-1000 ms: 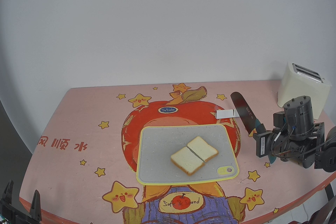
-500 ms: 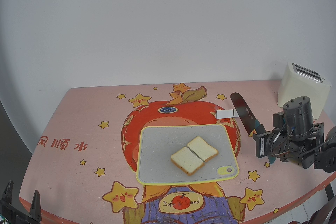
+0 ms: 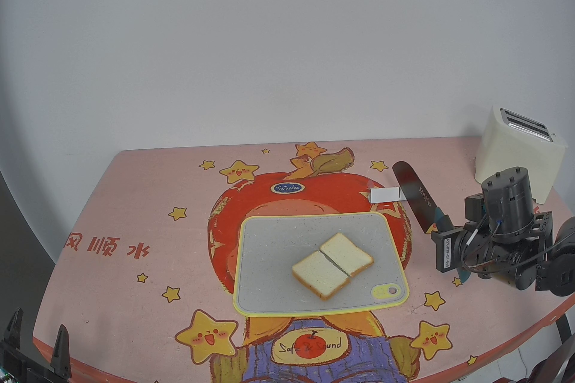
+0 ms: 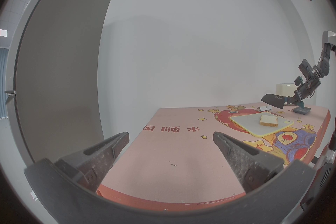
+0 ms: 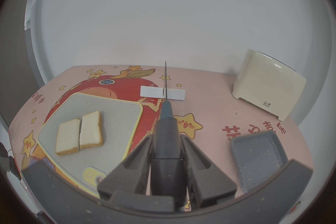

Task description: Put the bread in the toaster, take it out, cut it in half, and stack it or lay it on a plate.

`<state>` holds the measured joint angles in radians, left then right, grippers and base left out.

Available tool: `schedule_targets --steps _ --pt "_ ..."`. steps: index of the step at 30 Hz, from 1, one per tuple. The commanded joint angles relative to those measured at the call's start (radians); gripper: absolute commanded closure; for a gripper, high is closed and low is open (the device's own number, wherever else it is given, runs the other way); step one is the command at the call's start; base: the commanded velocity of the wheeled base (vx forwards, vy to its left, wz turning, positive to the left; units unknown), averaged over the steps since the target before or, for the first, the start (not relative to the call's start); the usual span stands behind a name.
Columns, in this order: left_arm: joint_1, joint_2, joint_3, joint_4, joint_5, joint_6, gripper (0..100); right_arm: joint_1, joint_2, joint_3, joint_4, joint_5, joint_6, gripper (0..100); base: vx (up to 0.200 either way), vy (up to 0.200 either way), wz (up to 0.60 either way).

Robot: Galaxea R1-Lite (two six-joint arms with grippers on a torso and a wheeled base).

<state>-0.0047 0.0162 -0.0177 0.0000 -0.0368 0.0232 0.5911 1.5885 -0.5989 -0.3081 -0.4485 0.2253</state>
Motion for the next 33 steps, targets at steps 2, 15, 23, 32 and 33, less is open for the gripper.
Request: schedule_targets --steps 2,15,23,32,33 --pt "0.000 0.001 0.016 0.000 0.000 0.000 0 -0.002 0.008 -0.001 0.000 -0.001 0.000 100 0.000 0.000 0.00" --pt "0.000 0.001 0.016 0.000 0.000 0.000 0 0.004 0.018 0.001 0.000 -0.004 0.000 100 0.000 0.000 0.00" --pt "0.000 0.001 0.016 0.000 0.000 0.000 0 0.004 0.022 0.001 0.000 -0.006 0.000 100 0.000 0.000 0.00" --pt "0.000 0.001 0.016 0.000 0.000 0.000 0 0.007 0.024 0.002 0.000 -0.006 0.000 100 0.000 0.000 0.00" --pt "0.000 0.001 0.016 0.000 0.000 0.000 0 0.007 0.028 0.002 0.000 -0.006 0.000 100 0.000 0.000 0.00"
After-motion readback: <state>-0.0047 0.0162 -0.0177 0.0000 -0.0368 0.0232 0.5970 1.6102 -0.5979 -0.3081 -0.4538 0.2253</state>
